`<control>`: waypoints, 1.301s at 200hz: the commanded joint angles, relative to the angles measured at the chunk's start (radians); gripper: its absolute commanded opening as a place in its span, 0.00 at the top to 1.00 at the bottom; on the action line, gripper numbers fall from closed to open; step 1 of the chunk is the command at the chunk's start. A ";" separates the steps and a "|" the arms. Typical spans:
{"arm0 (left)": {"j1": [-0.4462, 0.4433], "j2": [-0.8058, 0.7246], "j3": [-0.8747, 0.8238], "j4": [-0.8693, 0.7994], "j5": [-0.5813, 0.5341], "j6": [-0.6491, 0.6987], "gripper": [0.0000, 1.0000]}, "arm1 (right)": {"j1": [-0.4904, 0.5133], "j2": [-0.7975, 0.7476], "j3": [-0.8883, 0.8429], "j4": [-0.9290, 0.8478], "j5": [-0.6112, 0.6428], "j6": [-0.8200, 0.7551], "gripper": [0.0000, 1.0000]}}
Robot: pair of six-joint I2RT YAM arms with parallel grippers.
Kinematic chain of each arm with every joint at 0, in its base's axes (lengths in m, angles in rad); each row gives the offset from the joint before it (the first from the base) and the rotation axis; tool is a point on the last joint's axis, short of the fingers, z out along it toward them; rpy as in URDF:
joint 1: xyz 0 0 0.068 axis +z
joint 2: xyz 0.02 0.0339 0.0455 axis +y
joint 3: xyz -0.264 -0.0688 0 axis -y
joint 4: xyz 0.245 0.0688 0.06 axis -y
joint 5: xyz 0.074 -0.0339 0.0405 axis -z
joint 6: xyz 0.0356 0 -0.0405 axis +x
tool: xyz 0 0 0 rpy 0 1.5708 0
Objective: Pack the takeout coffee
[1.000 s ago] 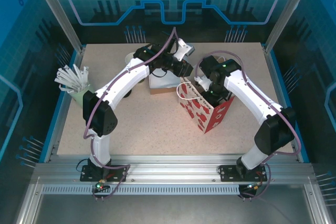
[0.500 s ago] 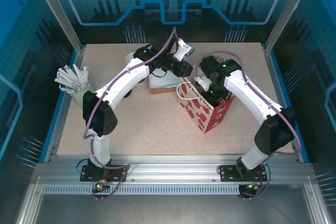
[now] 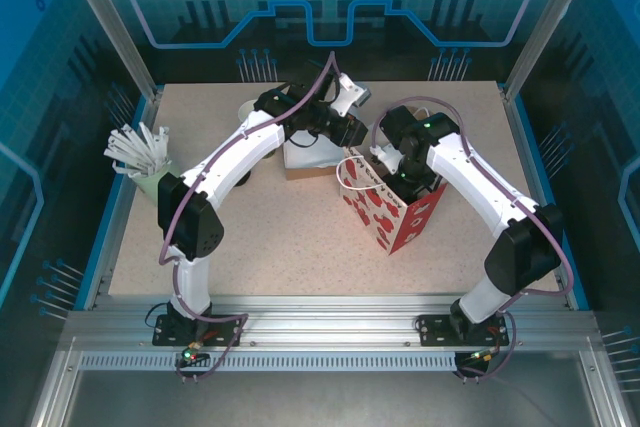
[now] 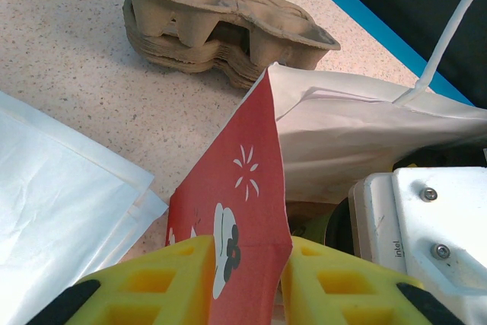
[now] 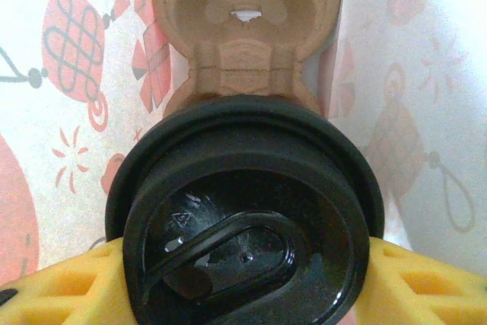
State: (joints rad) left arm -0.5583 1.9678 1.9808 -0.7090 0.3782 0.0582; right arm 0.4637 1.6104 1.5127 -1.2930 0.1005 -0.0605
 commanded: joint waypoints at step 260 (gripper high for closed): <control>0.013 -0.050 -0.031 -0.002 -0.013 0.006 0.70 | -0.013 0.045 -0.061 0.026 0.016 0.007 0.63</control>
State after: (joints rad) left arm -0.5545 1.9549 1.9697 -0.7090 0.3710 0.0582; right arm 0.4637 1.6104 1.4929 -1.2842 0.1036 -0.0601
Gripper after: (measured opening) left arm 0.298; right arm 0.617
